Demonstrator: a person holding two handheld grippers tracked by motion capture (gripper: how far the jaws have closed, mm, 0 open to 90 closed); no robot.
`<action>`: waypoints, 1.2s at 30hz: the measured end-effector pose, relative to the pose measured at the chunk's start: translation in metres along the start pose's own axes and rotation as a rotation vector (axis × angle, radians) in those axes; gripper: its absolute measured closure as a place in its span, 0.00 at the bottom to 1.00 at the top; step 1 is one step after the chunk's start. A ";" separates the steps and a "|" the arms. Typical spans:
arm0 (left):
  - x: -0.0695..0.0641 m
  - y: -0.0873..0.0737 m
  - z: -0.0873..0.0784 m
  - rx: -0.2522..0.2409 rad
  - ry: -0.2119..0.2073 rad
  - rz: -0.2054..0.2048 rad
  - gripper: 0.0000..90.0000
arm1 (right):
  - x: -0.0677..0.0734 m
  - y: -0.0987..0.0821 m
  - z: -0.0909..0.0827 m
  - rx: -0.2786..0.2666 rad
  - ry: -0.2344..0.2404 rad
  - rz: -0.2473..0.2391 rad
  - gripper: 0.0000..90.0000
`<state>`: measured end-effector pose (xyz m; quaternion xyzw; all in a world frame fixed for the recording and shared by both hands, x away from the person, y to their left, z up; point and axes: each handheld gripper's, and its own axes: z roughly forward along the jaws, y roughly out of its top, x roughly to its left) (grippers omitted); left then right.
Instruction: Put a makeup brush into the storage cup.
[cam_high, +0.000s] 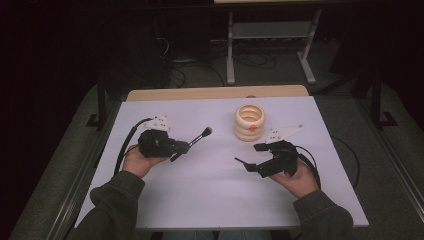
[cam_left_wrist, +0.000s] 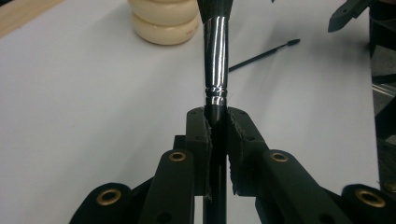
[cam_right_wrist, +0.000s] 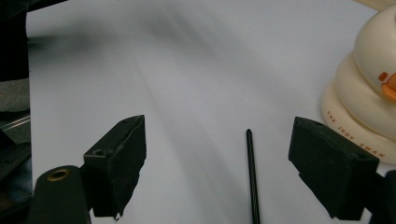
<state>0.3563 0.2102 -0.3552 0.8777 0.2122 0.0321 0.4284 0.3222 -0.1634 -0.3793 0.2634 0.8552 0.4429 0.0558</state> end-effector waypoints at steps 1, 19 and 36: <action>-0.001 0.000 0.001 0.007 0.000 0.012 0.88 | 0.001 0.001 -0.001 -0.002 0.003 0.002 0.20; -0.034 -0.004 0.010 -0.021 -0.059 0.023 0.88 | 0.018 0.011 0.002 -0.040 0.065 -0.034 0.20; -0.057 -0.009 0.021 -0.084 -0.125 0.028 0.88 | 0.029 0.018 0.015 -0.064 0.166 -0.033 0.20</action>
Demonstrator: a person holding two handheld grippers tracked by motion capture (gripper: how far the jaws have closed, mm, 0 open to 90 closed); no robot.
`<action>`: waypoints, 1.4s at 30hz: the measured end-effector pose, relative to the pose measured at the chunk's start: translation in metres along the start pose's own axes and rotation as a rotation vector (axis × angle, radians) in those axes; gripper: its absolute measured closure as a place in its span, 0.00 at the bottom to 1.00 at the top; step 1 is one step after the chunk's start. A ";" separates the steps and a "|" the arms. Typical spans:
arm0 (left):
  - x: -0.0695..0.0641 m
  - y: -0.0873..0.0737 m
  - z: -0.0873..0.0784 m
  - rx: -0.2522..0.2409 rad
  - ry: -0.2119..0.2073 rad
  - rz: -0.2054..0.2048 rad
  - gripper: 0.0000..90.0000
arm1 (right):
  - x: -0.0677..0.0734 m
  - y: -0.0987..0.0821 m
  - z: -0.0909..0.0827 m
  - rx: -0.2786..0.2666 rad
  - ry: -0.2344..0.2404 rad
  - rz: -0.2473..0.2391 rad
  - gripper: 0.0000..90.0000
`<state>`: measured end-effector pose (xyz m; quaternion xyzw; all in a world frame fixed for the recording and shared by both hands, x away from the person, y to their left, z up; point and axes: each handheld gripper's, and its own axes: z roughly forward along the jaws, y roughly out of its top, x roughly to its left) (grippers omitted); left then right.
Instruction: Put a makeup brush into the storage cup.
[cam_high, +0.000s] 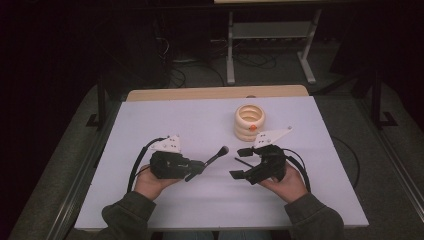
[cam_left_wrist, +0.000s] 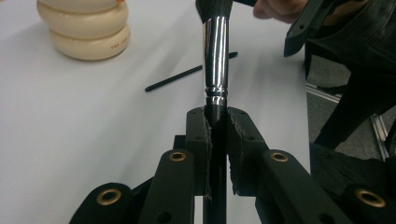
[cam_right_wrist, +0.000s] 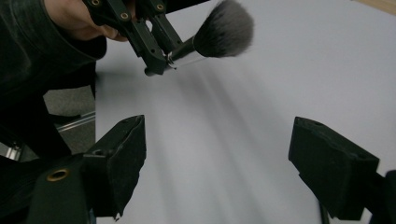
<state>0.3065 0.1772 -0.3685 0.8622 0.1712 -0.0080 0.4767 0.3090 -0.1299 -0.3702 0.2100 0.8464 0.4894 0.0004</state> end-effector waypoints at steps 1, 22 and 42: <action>0.000 0.000 0.000 0.000 0.000 0.000 0.88 | 0.000 0.000 0.000 0.000 0.000 0.000 0.20; -0.017 -0.010 0.009 -0.064 -0.037 0.011 0.88 | 0.007 0.006 0.018 -0.064 0.131 0.020 0.34; -0.019 -0.012 0.012 -0.093 -0.048 0.014 0.88 | -0.003 0.005 0.027 -0.109 0.285 0.132 0.82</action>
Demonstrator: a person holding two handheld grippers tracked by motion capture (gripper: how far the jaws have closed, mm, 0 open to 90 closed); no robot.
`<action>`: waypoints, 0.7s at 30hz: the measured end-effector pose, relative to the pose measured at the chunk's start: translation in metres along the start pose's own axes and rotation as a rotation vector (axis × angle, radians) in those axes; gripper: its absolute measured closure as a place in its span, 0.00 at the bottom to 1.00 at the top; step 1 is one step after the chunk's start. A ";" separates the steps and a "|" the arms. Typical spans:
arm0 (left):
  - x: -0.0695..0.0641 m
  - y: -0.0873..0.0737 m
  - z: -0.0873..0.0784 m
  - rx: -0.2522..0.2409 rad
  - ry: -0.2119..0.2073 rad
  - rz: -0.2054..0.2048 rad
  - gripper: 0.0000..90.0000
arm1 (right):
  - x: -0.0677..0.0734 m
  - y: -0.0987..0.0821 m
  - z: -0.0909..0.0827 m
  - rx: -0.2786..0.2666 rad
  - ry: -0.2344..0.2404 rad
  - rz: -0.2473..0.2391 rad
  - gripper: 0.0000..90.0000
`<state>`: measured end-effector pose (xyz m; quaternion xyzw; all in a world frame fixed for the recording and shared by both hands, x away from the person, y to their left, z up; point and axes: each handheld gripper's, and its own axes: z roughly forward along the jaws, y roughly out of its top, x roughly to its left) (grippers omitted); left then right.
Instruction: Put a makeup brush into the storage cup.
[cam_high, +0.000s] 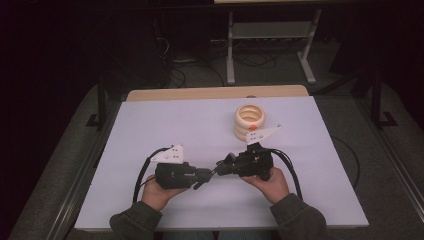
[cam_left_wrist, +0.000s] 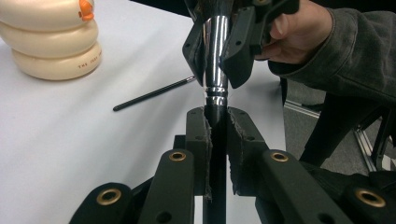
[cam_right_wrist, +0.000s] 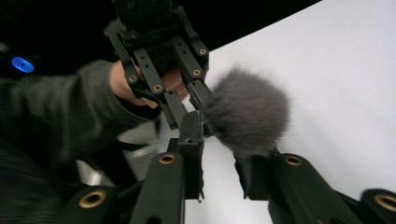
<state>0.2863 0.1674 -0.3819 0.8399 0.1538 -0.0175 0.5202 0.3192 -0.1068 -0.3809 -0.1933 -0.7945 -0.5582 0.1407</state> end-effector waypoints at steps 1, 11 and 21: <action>0.000 0.000 0.001 0.003 0.002 0.004 0.88 | -0.001 -0.001 0.000 -0.008 0.019 0.018 0.83; 0.001 -0.002 0.004 0.084 -0.003 0.006 0.83 | 0.006 0.004 0.006 0.064 -0.024 -0.036 0.84; -0.001 -0.001 0.007 0.105 -0.011 0.022 0.88 | 0.012 0.008 0.009 0.074 -0.033 -0.057 0.84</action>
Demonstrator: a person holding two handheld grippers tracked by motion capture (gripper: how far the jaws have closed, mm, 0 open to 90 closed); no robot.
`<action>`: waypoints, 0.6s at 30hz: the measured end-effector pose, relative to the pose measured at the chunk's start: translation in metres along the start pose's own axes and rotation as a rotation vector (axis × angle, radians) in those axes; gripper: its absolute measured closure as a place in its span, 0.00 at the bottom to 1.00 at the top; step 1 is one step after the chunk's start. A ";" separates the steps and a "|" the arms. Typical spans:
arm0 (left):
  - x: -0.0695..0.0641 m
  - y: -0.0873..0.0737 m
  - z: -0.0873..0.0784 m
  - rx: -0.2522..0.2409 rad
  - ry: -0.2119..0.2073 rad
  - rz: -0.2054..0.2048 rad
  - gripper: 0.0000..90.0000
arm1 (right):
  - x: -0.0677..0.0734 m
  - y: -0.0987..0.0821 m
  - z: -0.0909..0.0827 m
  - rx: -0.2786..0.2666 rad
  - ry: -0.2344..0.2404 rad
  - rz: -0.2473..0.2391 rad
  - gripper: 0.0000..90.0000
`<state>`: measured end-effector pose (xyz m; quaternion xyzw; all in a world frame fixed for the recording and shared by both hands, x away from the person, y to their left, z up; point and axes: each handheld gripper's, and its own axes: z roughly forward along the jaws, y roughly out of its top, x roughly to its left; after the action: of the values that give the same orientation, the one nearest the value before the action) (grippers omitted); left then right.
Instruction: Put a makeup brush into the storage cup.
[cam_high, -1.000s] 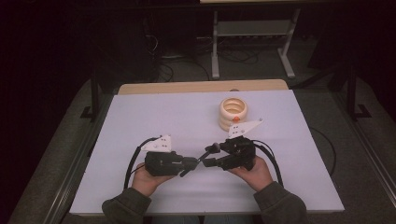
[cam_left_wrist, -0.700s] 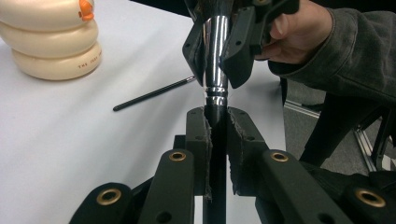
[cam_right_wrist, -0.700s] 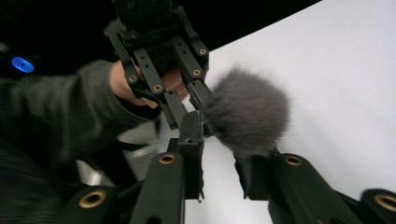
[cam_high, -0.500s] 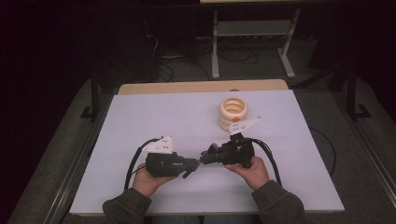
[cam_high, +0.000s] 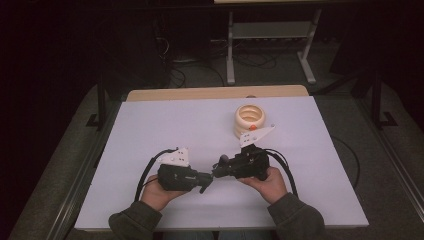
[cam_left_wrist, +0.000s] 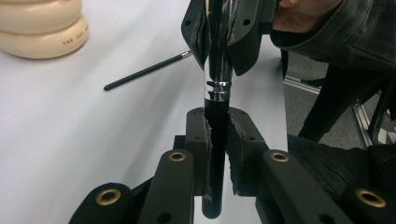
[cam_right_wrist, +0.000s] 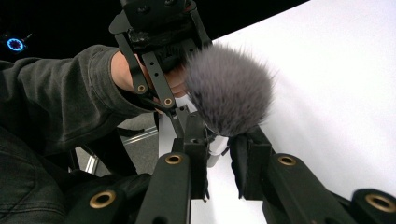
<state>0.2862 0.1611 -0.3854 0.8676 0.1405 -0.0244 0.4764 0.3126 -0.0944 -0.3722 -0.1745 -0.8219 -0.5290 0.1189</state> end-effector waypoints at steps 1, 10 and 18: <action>0.000 0.000 0.000 -0.001 0.003 0.002 0.88 | 0.001 0.000 0.000 -0.002 -0.003 -0.005 0.84; 0.002 0.002 -0.001 -0.020 -0.001 -0.011 0.88 | 0.000 0.002 0.000 -0.045 -0.003 0.007 0.83; 0.001 0.001 0.000 -0.004 -0.006 -0.018 0.87 | 0.002 0.003 0.001 -0.014 -0.006 -0.009 0.84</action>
<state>0.2874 0.1601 -0.3846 0.8652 0.1469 -0.0309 0.4785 0.3122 -0.0923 -0.3692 -0.1734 -0.8194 -0.5347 0.1127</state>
